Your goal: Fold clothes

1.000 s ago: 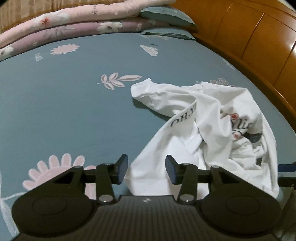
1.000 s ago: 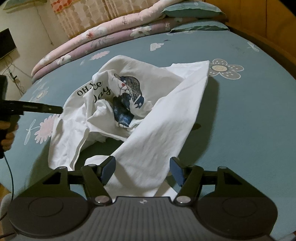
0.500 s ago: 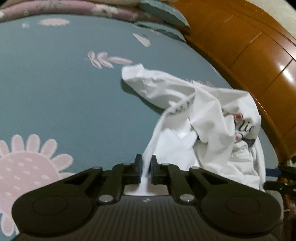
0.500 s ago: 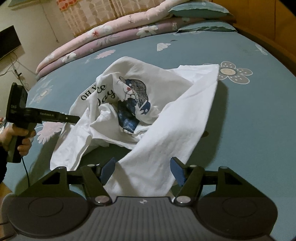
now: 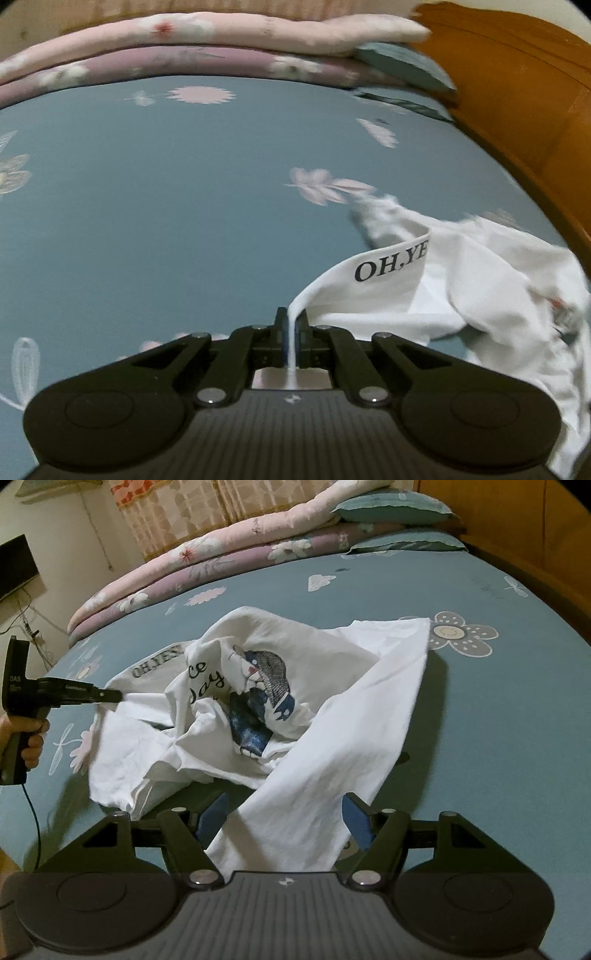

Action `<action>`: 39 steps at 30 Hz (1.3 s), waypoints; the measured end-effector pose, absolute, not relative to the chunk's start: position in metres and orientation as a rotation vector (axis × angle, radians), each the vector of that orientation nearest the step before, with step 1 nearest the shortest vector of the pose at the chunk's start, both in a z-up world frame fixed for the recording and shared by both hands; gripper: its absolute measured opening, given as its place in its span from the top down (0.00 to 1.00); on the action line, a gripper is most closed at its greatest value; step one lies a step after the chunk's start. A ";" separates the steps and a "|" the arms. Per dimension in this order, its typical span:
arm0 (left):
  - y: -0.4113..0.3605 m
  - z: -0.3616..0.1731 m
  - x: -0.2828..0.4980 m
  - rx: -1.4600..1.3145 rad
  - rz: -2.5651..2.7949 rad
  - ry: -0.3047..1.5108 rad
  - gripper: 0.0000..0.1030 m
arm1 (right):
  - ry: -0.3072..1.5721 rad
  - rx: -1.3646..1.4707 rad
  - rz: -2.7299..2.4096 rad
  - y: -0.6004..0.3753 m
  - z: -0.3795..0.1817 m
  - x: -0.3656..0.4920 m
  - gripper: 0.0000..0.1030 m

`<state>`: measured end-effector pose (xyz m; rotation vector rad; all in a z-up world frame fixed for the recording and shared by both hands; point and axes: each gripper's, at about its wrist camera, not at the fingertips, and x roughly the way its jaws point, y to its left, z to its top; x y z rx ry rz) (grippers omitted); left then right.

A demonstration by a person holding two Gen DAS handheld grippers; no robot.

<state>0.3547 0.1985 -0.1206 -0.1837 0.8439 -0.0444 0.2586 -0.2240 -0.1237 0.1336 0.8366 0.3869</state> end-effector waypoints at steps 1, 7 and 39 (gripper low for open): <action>0.206 -0.120 0.356 -0.189 -0.032 0.848 0.99 | 0.834 0.136 0.384 -0.225 -0.123 0.259 0.29; 0.254 -0.120 0.363 -0.238 0.077 0.858 0.99 | 0.828 0.157 0.368 -0.230 -0.123 0.262 0.29; 0.125 -0.115 0.273 0.144 -0.261 0.909 0.56 | 0.796 0.148 0.408 -0.221 -0.111 0.233 0.26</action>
